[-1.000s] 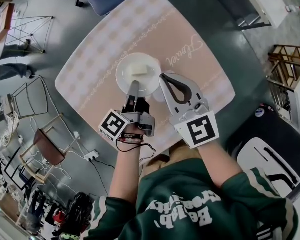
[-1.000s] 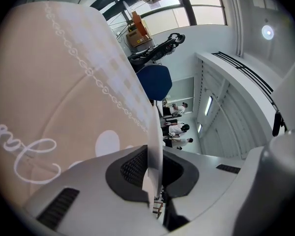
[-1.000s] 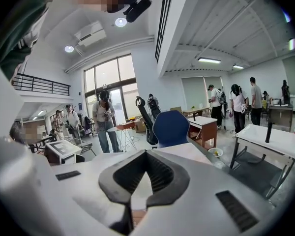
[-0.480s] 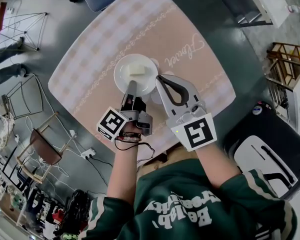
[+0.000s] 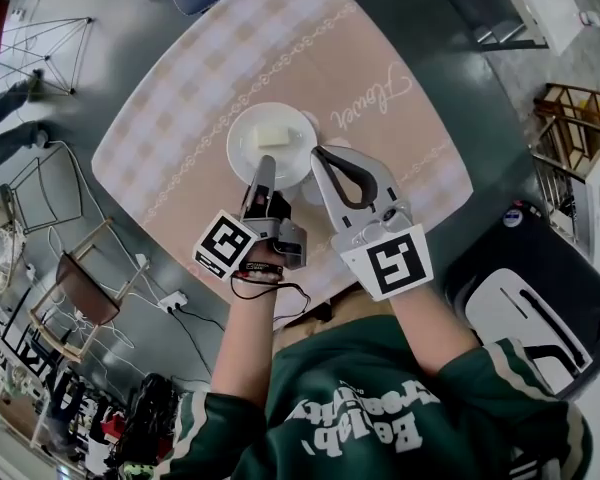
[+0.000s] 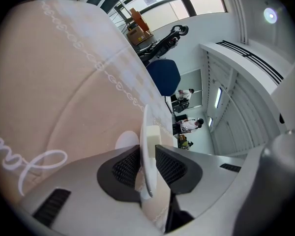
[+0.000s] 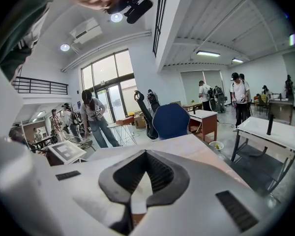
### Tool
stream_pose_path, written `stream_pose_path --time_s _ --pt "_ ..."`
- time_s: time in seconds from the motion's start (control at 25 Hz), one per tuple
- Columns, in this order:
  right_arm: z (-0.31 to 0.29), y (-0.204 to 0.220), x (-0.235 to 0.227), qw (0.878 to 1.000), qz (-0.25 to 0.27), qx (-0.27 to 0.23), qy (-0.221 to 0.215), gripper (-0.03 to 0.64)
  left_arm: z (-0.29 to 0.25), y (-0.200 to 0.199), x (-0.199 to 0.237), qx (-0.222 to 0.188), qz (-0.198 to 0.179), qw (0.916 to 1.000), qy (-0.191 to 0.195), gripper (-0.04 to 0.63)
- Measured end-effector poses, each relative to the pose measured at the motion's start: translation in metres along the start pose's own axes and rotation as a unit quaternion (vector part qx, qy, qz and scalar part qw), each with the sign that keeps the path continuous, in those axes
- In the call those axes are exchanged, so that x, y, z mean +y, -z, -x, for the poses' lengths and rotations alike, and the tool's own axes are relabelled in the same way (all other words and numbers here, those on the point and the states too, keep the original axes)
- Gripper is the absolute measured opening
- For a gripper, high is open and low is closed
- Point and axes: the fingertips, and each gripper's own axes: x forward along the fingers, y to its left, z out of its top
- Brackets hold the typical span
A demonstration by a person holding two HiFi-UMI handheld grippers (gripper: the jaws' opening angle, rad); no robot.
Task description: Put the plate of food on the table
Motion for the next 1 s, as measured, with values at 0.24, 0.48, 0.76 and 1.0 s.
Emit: stream_pose_path --time_s 0.24,0.48,0.76,1.0 --pt "-0.001 -0.001 0.001 1.000 0.001 0.000 -0.002 0.015 0.003 0.003 0.007 0.002 -0.013 0.9995 -0.030 0.172" --pt "0.000 0.000 0.000 1.000 0.001 -0.001 -0.001 0.015 0.009 0.005 0.018 0.002 -0.024 0.9969 -0.075 0.225" --pt "0.001 -0.004 0.006 1.000 0.004 -0.004 -0.005 0.015 0.023 0.006 0.022 -0.012 0.002 0.9971 -0.074 0.229" --pt "0.004 -0.004 0.009 1.000 0.008 -0.006 -0.005 0.015 0.038 0.007 0.029 -0.017 0.005 0.9966 -0.080 0.230"
